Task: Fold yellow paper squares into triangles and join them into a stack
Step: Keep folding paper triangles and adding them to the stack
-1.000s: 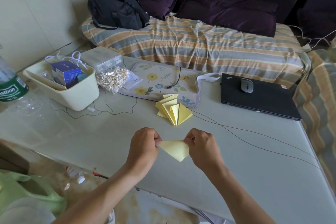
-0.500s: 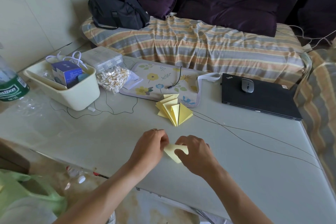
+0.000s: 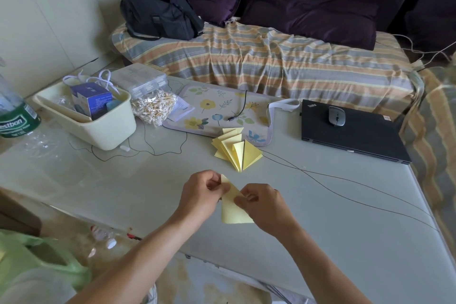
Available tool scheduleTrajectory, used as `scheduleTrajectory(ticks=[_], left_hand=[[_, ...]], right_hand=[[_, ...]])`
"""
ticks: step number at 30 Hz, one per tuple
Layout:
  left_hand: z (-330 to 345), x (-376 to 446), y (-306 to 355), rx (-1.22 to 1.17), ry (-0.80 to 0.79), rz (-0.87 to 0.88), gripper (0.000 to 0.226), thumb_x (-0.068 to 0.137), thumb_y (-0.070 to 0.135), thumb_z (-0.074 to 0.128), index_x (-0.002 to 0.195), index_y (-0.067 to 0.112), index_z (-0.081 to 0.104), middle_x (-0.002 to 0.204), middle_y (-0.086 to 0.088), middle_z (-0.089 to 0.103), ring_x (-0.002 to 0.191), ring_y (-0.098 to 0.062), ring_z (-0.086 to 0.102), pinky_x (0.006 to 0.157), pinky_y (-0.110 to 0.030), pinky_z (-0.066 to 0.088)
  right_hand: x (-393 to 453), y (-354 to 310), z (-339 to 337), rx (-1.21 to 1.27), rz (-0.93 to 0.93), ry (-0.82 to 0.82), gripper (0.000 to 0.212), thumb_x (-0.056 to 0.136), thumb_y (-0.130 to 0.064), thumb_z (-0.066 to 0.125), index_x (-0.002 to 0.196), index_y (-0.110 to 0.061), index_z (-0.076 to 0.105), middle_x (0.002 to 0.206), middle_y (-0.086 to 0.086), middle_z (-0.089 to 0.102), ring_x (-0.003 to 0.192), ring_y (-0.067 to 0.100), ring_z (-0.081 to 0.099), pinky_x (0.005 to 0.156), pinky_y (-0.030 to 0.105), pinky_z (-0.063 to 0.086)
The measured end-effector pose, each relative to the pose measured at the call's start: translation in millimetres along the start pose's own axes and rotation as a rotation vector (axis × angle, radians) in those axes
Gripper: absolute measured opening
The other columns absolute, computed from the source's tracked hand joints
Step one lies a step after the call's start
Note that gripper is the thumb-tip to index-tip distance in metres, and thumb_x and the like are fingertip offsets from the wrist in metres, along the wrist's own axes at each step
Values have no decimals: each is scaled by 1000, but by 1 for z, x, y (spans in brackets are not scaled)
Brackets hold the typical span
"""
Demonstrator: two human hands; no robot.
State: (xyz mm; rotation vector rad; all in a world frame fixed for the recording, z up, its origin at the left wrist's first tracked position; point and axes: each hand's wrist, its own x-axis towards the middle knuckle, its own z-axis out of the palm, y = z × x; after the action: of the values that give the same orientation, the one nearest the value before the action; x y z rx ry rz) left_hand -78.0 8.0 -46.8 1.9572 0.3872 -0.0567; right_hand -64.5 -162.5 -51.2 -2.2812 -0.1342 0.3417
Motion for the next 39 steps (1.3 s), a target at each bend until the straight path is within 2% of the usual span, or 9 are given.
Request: scheduleTrajectory(ticks=[4,6,12,16,21,28,33,36,39], left_hand=[[-1,-2,5,130,31,64,5,83,21,83,85,19,78,76,8,74,69,-2,66,60,-8,44],[0,-3,3,206,-15,89,5,82,21,83,86,21,80,78,11,74,70,5,64,59,-3,42],[3,-6,4,333,-102,153,10,84,28,78,77,21,79,69,13,72,64,7,63,55,-6,39],[0,-3,6,328,-63,177,11,84,33,78,78,23,80,73,17,74,71,7,65,58,-7,43],[0,-7,9,395,-57,267,14,80,37,79,80,23,79,73,14,70,71,1,64,57,-9,42],[3,-9,9,393,-38,258,10,85,33,76,80,26,80,74,20,72,71,1,67,67,-20,54],[4,-5,6,381,21,267,8,88,24,73,83,24,80,80,17,74,75,0,68,67,-13,50],[3,-5,5,391,12,284,8,87,24,74,82,23,80,75,19,69,72,2,66,61,-7,42],[4,-5,4,374,-27,296,6,87,26,77,83,24,81,74,19,69,72,4,65,60,-9,45]], right_hand=[[2,-1,4,70,-99,96,6,89,-19,73,94,-20,74,87,-9,72,80,2,66,71,10,50],[3,-2,4,96,-164,142,8,87,-17,74,94,-20,74,85,-9,73,81,5,68,75,15,54],[2,-3,4,13,-239,152,9,88,-12,70,81,-17,72,76,-10,69,76,6,63,66,18,51],[5,5,3,-46,-212,213,7,90,-14,68,84,-17,70,79,-7,67,74,7,62,67,24,52],[3,6,6,-97,-286,155,7,90,-14,68,84,-18,69,78,-10,65,72,8,62,67,28,55],[4,6,10,-169,-252,210,7,89,-19,60,84,-22,64,81,-9,63,74,15,62,67,38,56],[6,9,5,-173,-200,254,7,85,-18,58,79,-21,60,78,-6,62,69,17,61,63,40,56],[5,11,6,-158,-209,213,7,86,-20,60,81,-23,63,80,-9,64,71,14,62,65,39,57],[5,12,9,-130,-239,177,4,90,-23,67,86,-24,68,84,-10,66,76,12,64,69,38,58]])
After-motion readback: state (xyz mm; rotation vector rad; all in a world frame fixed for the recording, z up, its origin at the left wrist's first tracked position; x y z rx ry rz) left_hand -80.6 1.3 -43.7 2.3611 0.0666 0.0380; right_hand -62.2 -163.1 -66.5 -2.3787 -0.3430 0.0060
